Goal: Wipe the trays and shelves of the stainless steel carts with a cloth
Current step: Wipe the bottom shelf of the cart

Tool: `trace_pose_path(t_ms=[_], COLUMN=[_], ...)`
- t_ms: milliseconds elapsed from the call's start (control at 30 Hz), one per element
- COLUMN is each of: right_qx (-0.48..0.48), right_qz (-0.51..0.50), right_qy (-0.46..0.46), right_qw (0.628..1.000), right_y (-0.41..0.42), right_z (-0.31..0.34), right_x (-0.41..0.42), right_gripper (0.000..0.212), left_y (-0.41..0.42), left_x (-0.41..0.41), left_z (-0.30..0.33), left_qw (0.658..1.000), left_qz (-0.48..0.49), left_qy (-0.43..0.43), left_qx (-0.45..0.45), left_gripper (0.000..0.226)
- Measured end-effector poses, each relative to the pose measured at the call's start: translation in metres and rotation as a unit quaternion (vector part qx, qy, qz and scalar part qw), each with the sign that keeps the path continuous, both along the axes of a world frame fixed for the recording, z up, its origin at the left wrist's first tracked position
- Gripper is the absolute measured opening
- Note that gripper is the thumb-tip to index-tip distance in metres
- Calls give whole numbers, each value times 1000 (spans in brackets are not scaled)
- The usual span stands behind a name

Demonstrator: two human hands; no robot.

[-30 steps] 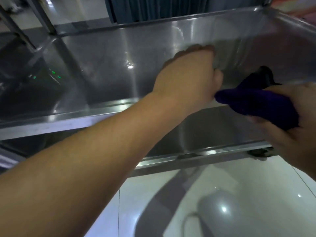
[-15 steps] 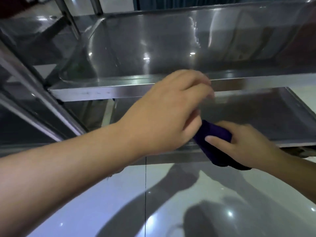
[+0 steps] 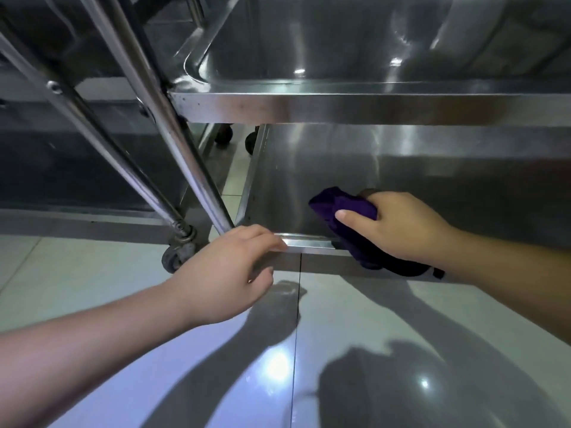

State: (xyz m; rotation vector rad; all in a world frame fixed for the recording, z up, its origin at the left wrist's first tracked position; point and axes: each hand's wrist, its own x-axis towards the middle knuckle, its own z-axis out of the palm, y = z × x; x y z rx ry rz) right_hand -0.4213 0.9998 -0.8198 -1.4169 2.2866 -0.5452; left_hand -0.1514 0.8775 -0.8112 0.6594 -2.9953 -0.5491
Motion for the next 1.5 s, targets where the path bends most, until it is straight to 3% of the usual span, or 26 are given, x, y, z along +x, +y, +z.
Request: trace_pose_path(t_ms=[167, 233, 367, 467, 633, 733, 867, 1033, 1167, 1333, 1500], right_qx=[8, 13, -16, -31, -49, 32, 22, 63, 54, 105, 110], right_qz=[-3, -18, -46, -40, 110, 188, 208, 233, 189, 49, 17], right_qy=[15, 4, -19, 24, 188, 168, 167, 110, 117, 75, 66], right_qw=[1000, 1000, 999, 998, 975, 967, 964, 964, 973, 990, 992], right_y=[-34, -52, -90, -114, -131, -114, -99, -144, -199, -270, -278], right_z=[-11, -13, -8, -5, -39, -72, -94, -96, -101, -98, -98], right_x=[19, 25, 42, 62, 93, 112, 110, 92, 70, 33, 39], right_gripper=[40, 44, 53, 53, 52, 54, 55, 52, 54, 59, 59], left_y=[-24, -36, -57, -67, -70, -70, -73, -75, -77, -81, -83], left_x=[24, 31, 40, 41, 28, 21, 18, 19, 20, 21, 22], left_z=[-23, -27, -29, -26, -11, -14, -24, -26, -29, -29, -29], left_qw=[977, 965, 947, 933, 934, 928, 914, 917, 921, 919, 923], left_qz=[168, 224, 296, 326, 279, 262, 270, 255, 245, 233, 219], left_qy=[-24, -24, -7, 51, 163, 213, 249, 255, 251, 252, 248], left_qx=[128, 137, 123, 144, 151, 154, 174, 171, 169, 194, 195], left_gripper=[14, 8, 7, 22, 39, 31, 19, 14, 14, 15, 16])
